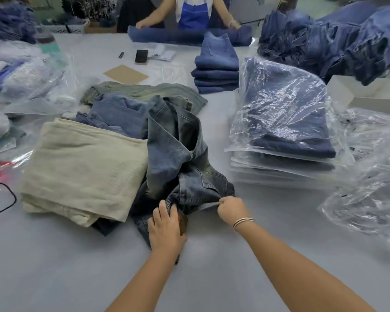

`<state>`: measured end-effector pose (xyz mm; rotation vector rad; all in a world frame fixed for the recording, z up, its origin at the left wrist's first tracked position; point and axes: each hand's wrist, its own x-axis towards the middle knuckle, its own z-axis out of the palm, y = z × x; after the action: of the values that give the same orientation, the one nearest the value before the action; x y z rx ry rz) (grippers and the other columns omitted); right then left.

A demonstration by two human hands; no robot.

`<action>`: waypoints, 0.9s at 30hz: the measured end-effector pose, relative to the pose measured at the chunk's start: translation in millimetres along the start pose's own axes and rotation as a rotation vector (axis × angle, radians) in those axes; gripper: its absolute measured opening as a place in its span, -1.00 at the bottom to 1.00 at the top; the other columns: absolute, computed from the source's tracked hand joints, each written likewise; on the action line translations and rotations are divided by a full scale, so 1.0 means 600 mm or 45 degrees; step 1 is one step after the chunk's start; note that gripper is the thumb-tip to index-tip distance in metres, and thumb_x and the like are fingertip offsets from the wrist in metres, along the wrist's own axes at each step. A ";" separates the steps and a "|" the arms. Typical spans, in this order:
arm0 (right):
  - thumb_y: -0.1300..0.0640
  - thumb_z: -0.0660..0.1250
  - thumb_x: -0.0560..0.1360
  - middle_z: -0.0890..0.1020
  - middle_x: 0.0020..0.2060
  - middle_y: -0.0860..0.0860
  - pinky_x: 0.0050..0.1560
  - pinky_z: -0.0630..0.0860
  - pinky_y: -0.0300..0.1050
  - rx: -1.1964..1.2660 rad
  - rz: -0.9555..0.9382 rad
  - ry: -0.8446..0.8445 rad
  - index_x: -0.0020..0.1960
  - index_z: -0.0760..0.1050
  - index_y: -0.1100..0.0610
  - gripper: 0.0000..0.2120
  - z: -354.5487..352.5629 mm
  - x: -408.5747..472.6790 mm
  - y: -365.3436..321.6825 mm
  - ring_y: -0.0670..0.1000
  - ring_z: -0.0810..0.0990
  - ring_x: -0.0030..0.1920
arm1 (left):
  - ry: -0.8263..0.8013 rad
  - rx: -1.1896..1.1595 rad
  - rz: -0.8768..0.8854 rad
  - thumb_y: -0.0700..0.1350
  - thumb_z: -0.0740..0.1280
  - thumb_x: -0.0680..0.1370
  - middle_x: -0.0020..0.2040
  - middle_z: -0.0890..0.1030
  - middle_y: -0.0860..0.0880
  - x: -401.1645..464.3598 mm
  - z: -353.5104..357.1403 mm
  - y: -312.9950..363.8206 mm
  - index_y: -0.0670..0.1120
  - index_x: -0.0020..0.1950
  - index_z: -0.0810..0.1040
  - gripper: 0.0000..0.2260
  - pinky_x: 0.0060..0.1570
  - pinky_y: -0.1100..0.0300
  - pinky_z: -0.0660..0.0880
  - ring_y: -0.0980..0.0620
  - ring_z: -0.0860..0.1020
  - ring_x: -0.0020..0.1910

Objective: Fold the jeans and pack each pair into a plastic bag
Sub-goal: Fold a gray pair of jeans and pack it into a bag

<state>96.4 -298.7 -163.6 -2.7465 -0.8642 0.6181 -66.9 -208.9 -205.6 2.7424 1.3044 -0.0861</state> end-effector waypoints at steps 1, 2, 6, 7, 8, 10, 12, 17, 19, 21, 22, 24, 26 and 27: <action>0.25 0.16 0.46 0.63 0.07 0.15 0.07 0.47 -0.08 0.130 -0.003 -0.005 0.03 0.62 0.07 -0.70 -0.022 0.003 0.004 0.23 0.55 0.09 | -0.002 -0.001 0.006 0.20 0.43 0.35 0.46 -0.02 -0.12 -0.001 -0.002 -0.005 0.06 0.51 0.06 -0.15 0.30 0.02 0.22 -0.12 0.11 0.40; 0.29 0.16 0.46 0.64 0.00 0.18 0.03 0.46 -0.08 0.262 -0.014 -0.001 -0.05 0.64 0.12 -0.71 -0.046 0.005 0.007 0.21 0.55 0.04 | -0.001 -0.017 0.015 0.19 0.42 0.35 0.46 -0.04 -0.12 -0.002 -0.005 -0.010 0.09 0.52 0.04 -0.14 0.30 0.00 0.21 -0.12 0.10 0.39; 0.39 0.13 0.37 0.51 -0.34 0.09 -0.20 0.35 -0.15 0.864 -0.060 -0.014 -0.35 0.50 0.19 -0.76 -0.142 -0.014 -0.013 0.03 0.44 -0.23 | 0.073 -0.242 0.047 0.28 0.37 0.28 0.45 -0.01 -0.09 -0.017 -0.033 0.013 0.15 0.52 0.07 -0.12 0.29 -0.05 0.22 -0.14 0.11 0.38; 0.35 0.14 0.32 0.50 -0.37 0.06 -0.25 0.35 -0.20 1.002 -0.079 -0.033 -0.36 0.51 0.17 -0.78 -0.157 -0.026 -0.022 -0.02 0.45 -0.28 | 0.101 -0.331 0.018 0.32 0.38 0.25 0.45 0.04 -0.09 -0.022 -0.045 0.031 0.11 0.50 0.13 -0.11 0.29 -0.05 0.24 -0.14 0.14 0.38; 0.32 0.12 0.28 0.49 -0.45 0.02 -0.34 0.35 -0.26 1.125 -0.106 -0.075 -0.42 0.50 0.15 -0.78 -0.170 -0.040 -0.032 -0.05 0.45 -0.39 | 0.133 -0.428 -0.031 0.34 0.39 0.22 0.45 0.10 -0.08 -0.025 -0.057 0.050 0.06 0.46 0.19 -0.11 0.28 -0.05 0.27 -0.14 0.19 0.38; 0.37 0.08 0.31 0.43 -0.60 -0.07 -0.54 0.26 -0.37 1.281 -0.180 -0.155 -0.53 0.44 0.12 -0.67 -0.191 -0.064 -0.045 -0.15 0.35 -0.59 | 0.189 -0.583 -0.121 0.34 0.39 0.23 0.44 0.21 -0.06 -0.028 -0.082 0.078 -0.03 0.38 0.31 -0.17 0.25 -0.04 0.31 -0.13 0.28 0.36; 0.37 0.07 0.30 0.37 -0.58 0.00 -0.55 0.17 -0.35 1.299 -0.251 -0.160 -0.52 0.42 0.14 -0.69 -0.206 -0.075 -0.046 -0.07 0.28 -0.58 | 0.225 -0.647 -0.128 0.25 0.38 0.35 0.42 0.29 -0.04 -0.026 -0.098 0.086 -0.06 0.33 0.39 -0.35 0.23 -0.03 0.34 -0.10 0.33 0.34; 0.13 0.11 0.29 0.27 -0.37 0.13 -0.26 0.13 -0.06 0.867 -0.421 0.187 -0.39 0.27 0.29 -0.79 -0.243 -0.075 -0.023 0.08 0.24 -0.32 | 0.056 -1.303 -0.188 -0.06 0.18 0.56 -0.07 0.60 0.04 -0.013 -0.146 0.064 0.01 -0.13 0.51 -0.86 -0.19 0.15 0.35 -0.07 0.52 -0.06; 0.20 0.17 0.41 0.34 -0.42 -0.03 -0.25 0.19 -0.05 0.621 -0.498 0.316 -0.49 0.25 0.16 -0.70 -0.244 -0.080 -0.009 0.01 0.31 -0.35 | -0.072 -1.544 -0.357 -0.11 0.16 0.60 -0.15 0.61 -0.07 0.001 -0.165 0.060 -0.08 -0.12 0.55 -0.80 -0.29 0.17 0.39 -0.08 0.52 -0.16; 0.26 0.23 0.41 0.39 -0.53 -0.09 -0.29 0.25 -0.06 0.439 -0.527 0.322 -0.51 0.30 0.04 -0.65 -0.234 -0.093 -0.001 -0.09 0.32 -0.42 | -0.220 -1.930 -0.579 -0.10 0.19 0.59 -0.09 0.64 -0.16 0.010 -0.180 0.065 -0.21 0.04 0.61 -0.75 -0.18 0.18 0.52 -0.11 0.58 -0.13; 0.25 0.24 0.39 0.42 -0.55 -0.12 -0.31 0.28 -0.10 0.412 -0.556 0.255 -0.47 0.36 -0.03 -0.68 -0.226 -0.104 -0.001 -0.13 0.33 -0.44 | -0.275 -2.077 -0.664 -0.04 0.22 0.57 -0.04 0.66 -0.18 0.011 -0.184 0.067 -0.20 0.06 0.63 -0.72 -0.04 0.09 0.55 -0.15 0.61 -0.06; 0.24 0.26 0.37 0.46 -0.50 -0.12 -0.33 0.31 -0.23 0.427 -0.645 0.043 -0.21 0.47 -0.07 -0.81 -0.200 -0.129 -0.010 -0.16 0.36 -0.45 | -0.372 -2.311 -0.688 0.05 0.22 0.56 -0.01 0.67 -0.20 0.011 -0.196 0.073 -0.15 0.01 0.66 -0.66 0.06 -0.02 0.55 -0.17 0.63 -0.04; 0.19 0.23 0.38 0.46 -0.46 -0.11 -0.37 0.32 -0.31 0.450 -0.693 -0.113 0.05 0.41 -0.05 -0.73 -0.171 -0.149 -0.028 -0.15 0.37 -0.45 | -0.505 -2.583 -0.626 0.13 0.19 0.57 -0.03 0.68 -0.21 0.011 -0.212 0.083 -0.17 -0.01 0.70 -0.57 -0.10 0.02 0.58 -0.15 0.66 -0.11; 0.19 0.21 0.40 0.47 -0.44 -0.10 -0.37 0.34 -0.28 0.478 -0.683 -0.172 0.10 0.35 -0.05 -0.70 -0.158 -0.155 -0.037 -0.13 0.37 -0.45 | -0.552 -2.680 -0.580 0.18 0.19 0.56 -0.04 0.68 -0.21 0.010 -0.219 0.088 -0.17 -0.01 0.71 -0.53 -0.18 0.04 0.60 -0.15 0.67 -0.14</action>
<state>58.7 -340.8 -41.5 -2.0392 -1.2961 0.7619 -21.4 -221.8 -72.0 0.5909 0.7899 0.3876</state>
